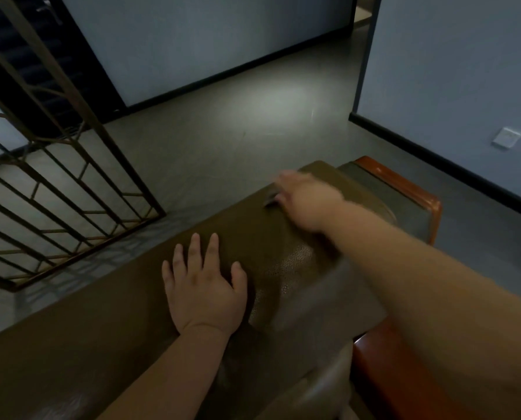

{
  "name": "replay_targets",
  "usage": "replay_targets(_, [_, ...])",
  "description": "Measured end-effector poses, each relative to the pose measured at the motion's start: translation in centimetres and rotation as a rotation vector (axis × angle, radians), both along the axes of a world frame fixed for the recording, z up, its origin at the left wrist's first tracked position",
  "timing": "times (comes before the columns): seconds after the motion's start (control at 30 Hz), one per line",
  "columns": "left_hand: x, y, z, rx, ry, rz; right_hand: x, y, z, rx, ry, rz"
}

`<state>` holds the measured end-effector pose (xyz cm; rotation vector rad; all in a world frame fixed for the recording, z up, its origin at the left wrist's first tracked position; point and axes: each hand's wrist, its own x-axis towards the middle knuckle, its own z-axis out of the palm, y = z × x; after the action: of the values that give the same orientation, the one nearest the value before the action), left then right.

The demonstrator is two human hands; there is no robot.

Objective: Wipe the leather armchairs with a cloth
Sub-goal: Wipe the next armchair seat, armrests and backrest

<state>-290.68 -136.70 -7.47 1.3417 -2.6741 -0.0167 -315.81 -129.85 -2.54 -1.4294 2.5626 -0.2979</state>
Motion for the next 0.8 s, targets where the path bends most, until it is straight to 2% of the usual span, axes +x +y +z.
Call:
replay_targets(0.07, [0.0,0.1,0.1,-0.001,0.003,-0.005,-4.0,0.7,0.6,0.050,0.012,-0.208])
replay_targets(0.13, [0.0,0.2,0.1,0.001,0.005,-0.007,-4.1,0.3,0.8,0.085,0.014,-0.245])
replay_targets(0.23, [-0.1,0.2,0.0,-0.006,0.010,-0.008,2.0,-0.3,-0.1,0.012,0.047,-0.043])
replay_targets(0.3, [-0.1,0.2,-0.2,-0.017,0.011,-0.009,7.4,2.1,-2.0,-0.104,0.103,0.167])
replay_targets(0.37, [-0.1,0.1,-0.3,-0.025,0.018,-0.009,8.8,5.9,-3.1,-0.181,0.090,0.226])
replay_targets(0.4, [-0.1,0.1,-0.3,-0.028,0.018,-0.008,7.3,7.5,-3.4,-0.203,0.103,0.182])
replay_targets(0.47, [-0.2,0.1,-0.3,-0.032,0.017,-0.012,2.5,10.1,-3.8,-0.243,0.164,-0.052])
replay_targets(0.53, [-0.3,0.0,-0.3,-0.034,0.024,-0.013,-1.8,11.9,-3.3,-0.298,0.052,-0.390])
replay_targets(0.6, [-0.2,0.0,-0.3,-0.034,0.016,-0.018,-1.9,11.9,-3.0,-0.434,-0.051,-0.633])
replay_targets(0.67, [-0.2,0.0,-0.3,-0.039,0.011,-0.029,2.2,10.7,-4.0,-0.490,0.043,-0.641])
replay_targets(0.73, [-0.3,0.0,-0.2,-0.039,0.022,-0.038,8.1,9.3,-5.6,-0.500,0.148,-0.515])
replay_targets(0.8, [-0.2,-0.1,-0.3,-0.039,0.025,-0.043,13.2,8.8,-7.2,-0.491,0.158,-0.377])
